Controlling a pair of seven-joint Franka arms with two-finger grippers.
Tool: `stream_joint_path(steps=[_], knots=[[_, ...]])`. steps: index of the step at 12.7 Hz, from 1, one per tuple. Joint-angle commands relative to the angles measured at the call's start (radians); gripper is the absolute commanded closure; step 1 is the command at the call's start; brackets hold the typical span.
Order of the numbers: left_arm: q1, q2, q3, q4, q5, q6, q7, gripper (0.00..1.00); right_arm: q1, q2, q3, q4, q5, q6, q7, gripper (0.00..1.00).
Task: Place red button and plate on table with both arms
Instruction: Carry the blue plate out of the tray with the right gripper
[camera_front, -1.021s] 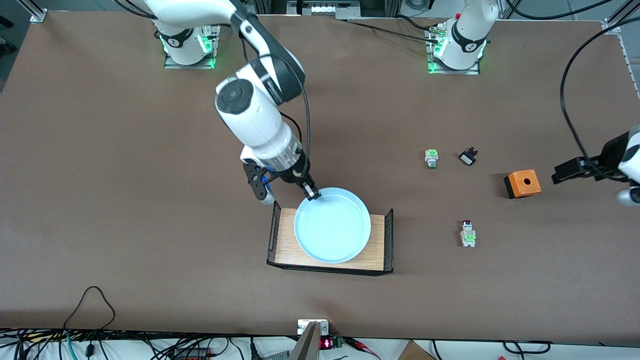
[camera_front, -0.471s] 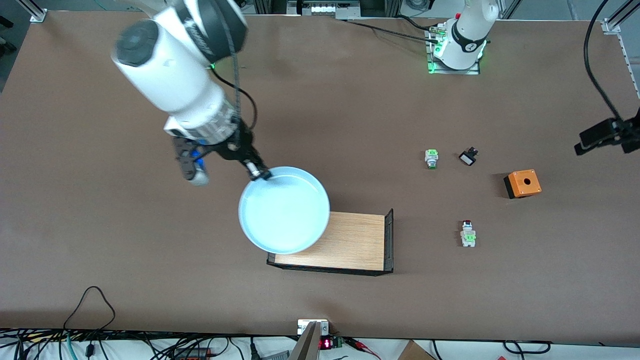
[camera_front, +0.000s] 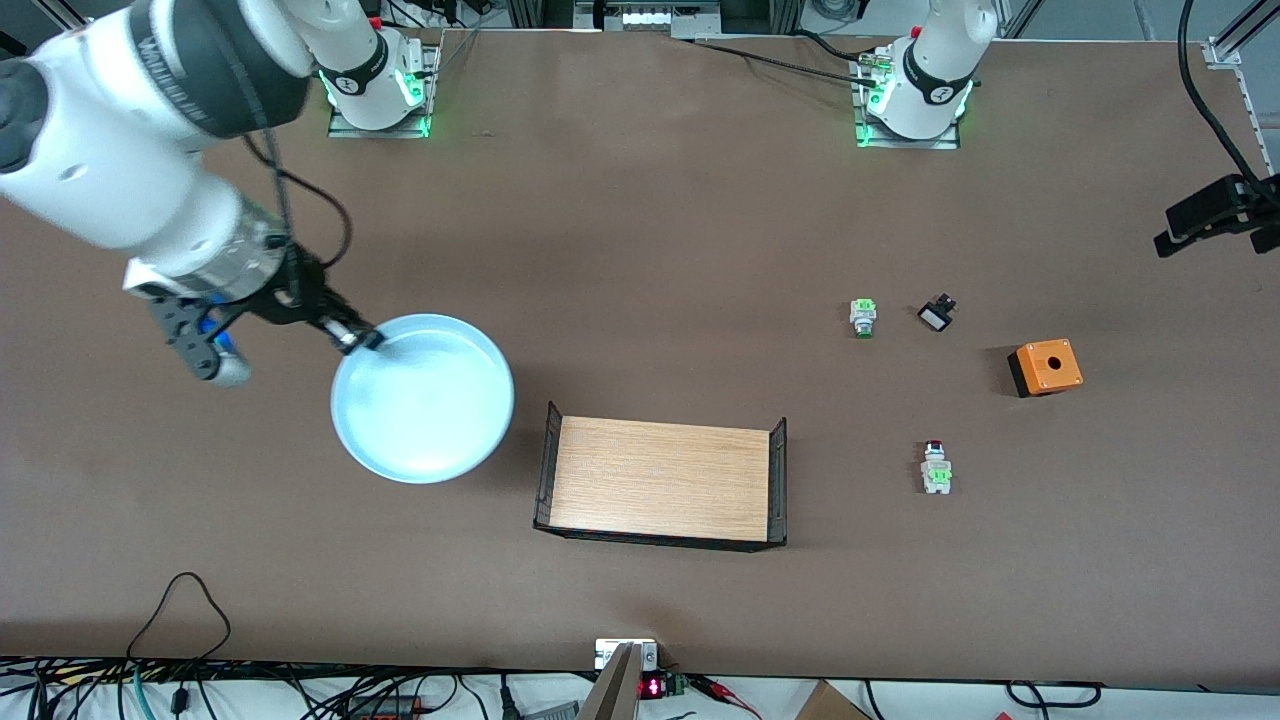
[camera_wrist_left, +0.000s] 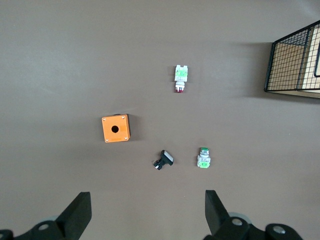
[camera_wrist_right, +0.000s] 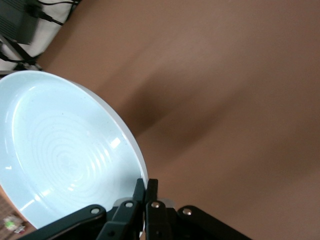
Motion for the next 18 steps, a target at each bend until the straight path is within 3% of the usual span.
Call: stream_joint_path(steps=[1, 4, 9, 12, 18], knots=[[0.005, -0.111, -0.002, -0.173, -0.017, 0.059, 0.026, 0.0, -0.087, -0.049, 0.017, -0.099, 0.015, -0.039, -0.198, 1.0], [0.008, -0.131, -0.015, -0.218, -0.02, 0.059, 0.028, 0.0, -0.165, -0.06, 0.015, -0.18, 0.015, -0.045, -0.356, 1.0], [-0.032, -0.126, 0.001, -0.212, -0.019, 0.056, 0.029, 0.0, -0.29, -0.052, 0.015, -0.312, -0.005, -0.036, -0.649, 1.0], [-0.049, -0.125, 0.002, -0.22, -0.014, 0.056, 0.028, 0.0, -0.322, -0.035, 0.015, -0.369, -0.122, -0.025, -0.789, 1.0], [-0.009, -0.111, 0.001, -0.189, -0.016, 0.051, 0.023, 0.0, -0.403, -0.032, 0.017, -0.582, -0.143, 0.215, -0.987, 1.0]])
